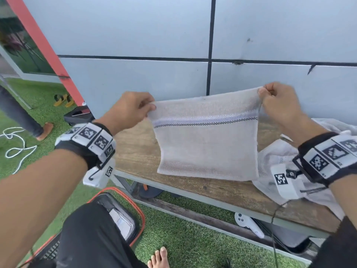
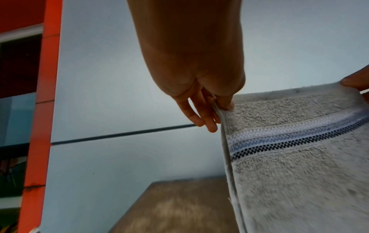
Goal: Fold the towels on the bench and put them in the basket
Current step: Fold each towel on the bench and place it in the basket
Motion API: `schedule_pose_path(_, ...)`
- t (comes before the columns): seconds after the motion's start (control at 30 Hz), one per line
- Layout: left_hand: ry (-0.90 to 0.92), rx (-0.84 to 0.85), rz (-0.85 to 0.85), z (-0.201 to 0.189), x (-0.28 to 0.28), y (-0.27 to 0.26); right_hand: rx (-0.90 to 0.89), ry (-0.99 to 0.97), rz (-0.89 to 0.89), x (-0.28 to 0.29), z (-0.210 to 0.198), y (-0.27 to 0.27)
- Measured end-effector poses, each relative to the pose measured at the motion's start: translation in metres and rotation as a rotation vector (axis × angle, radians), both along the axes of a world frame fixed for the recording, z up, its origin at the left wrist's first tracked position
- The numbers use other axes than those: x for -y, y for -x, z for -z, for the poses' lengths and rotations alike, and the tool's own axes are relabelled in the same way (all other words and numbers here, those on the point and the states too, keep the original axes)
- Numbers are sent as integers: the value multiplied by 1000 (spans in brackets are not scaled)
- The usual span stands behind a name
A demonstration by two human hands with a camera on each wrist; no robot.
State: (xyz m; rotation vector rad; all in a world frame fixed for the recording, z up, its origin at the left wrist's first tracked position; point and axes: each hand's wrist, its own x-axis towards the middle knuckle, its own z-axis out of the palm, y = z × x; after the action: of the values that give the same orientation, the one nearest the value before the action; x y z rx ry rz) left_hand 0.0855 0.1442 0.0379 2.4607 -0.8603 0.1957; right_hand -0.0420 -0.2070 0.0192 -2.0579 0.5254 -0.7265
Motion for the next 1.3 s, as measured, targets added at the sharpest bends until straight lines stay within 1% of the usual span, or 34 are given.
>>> schedule_pose_path(0.07,67,25,-47,-24,12,-13,39,-32,-3,7,-25,-12)
schedule_pose_path(0.13,138,57,-109,-45,22,-25,90,-119,-22,13,-49,-21)
schedule_pose_path(0.27,351,152,-156,-72,32,-36,224,-260,-141,14,-86,-26)
schedule_pose_path(0.33,441,175,-144,-76,31,-34,275,-278,-209,10,-94,-20)
schedule_pose_path(0.37,492,159,-126,-75,29,-30,289,-283,-240,9,-94,-15)
schedule_pose_path(0.43,576,79,-88,-67,22,-21,296,-297,-291,6,-87,0)
schedule_pose_path(0.47,588,28,-79,-59,17,-16,278,-297,-305,4,-78,8)
schedule_pose_path(0.5,570,-24,-70,-50,12,-10,239,-285,-303,2,-67,17)
schedule_pose_path(0.57,462,-141,-37,-25,1,4,110,-269,-293,1,-37,36)
schedule_pose_path(0.63,300,-283,31,4,-10,14,-62,-302,-331,0,-4,56)
schedule_pose_path(0.7,82,-433,110,29,-20,22,-274,-298,-396,-2,24,75)
schedule_pose_path(0.77,-151,-508,157,51,-31,26,-469,-252,-430,-5,43,88)
schedule_pose_path(0.83,-300,-554,156,65,-39,29,-583,-231,-446,-8,55,96)
schedule_pose_path(0.87,-337,-573,145,69,-42,31,-611,-236,-457,-9,58,99)
schedule_pose_path(0.9,-350,-594,129,71,-44,33,-618,-241,-468,-9,60,100)
schedule_pose_path(1.03,-242,-695,84,71,-40,41,-575,-282,-460,-8,63,101)
schedule_pose_path(1.1,-217,-737,89,68,-37,44,-572,-294,-457,-6,63,100)
schedule_pose_path(1.23,-150,-776,83,66,-32,51,-620,-256,-452,-4,65,98)
schedule_pose_path(1.3,-120,-803,58,70,-29,52,-641,-201,-435,-7,65,94)
